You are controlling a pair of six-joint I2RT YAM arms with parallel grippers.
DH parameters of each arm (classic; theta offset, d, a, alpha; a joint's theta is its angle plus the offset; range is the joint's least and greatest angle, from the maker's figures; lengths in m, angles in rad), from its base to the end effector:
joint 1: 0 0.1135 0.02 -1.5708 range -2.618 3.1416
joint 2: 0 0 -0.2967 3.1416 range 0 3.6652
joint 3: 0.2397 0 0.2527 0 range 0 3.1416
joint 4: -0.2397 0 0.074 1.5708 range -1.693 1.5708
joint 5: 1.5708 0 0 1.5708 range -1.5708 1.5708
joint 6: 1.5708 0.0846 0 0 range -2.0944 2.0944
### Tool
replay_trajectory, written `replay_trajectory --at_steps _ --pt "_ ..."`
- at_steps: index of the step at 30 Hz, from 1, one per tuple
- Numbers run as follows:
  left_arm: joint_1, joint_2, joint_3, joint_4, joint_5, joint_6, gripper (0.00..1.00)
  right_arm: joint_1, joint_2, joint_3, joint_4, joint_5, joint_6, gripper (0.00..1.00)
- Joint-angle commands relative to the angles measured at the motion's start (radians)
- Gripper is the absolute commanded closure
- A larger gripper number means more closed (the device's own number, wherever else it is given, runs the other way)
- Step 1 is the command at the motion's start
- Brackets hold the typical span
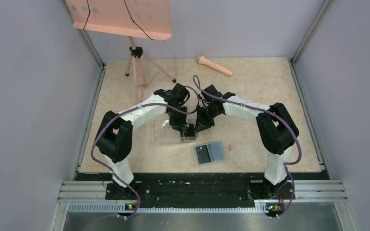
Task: Put the credit cards into the card holder
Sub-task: Pick up the credit card from the storage box.
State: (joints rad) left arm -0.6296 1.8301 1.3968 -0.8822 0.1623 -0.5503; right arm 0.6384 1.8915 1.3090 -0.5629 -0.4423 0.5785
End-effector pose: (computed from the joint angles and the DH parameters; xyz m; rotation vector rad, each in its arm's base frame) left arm 0.3022 -0.2371 0.1993 0.1498 2.9876 -0.4157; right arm 0.3106 0.2756 0.1731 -0.2284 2.9050 0.8962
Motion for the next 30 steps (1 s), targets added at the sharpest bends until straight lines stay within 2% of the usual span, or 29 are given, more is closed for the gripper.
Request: replay_trajectory --at_steps 1,11,15,26,30 --pt "0.061 -0.109 -0.087 0.102 0.067 -0.041 0.73 0.018 -0.086 0.011 0.055 -0.061 0.020 1.00" --pt "0.070 -0.076 -0.128 0.116 0.084 -0.032 0.77 0.019 -0.142 -0.047 0.156 -0.117 0.082 1.00" --pt "0.070 -0.074 -0.132 0.122 0.078 -0.036 0.77 0.020 -0.159 -0.080 0.195 -0.126 0.106 0.96" --pt "0.070 -0.060 -0.124 0.081 0.013 -0.016 0.77 0.023 -0.162 -0.137 0.240 -0.119 0.119 0.70" --pt "0.071 -0.045 -0.128 0.082 0.014 -0.017 0.77 0.023 -0.165 -0.154 0.260 -0.120 0.131 0.68"
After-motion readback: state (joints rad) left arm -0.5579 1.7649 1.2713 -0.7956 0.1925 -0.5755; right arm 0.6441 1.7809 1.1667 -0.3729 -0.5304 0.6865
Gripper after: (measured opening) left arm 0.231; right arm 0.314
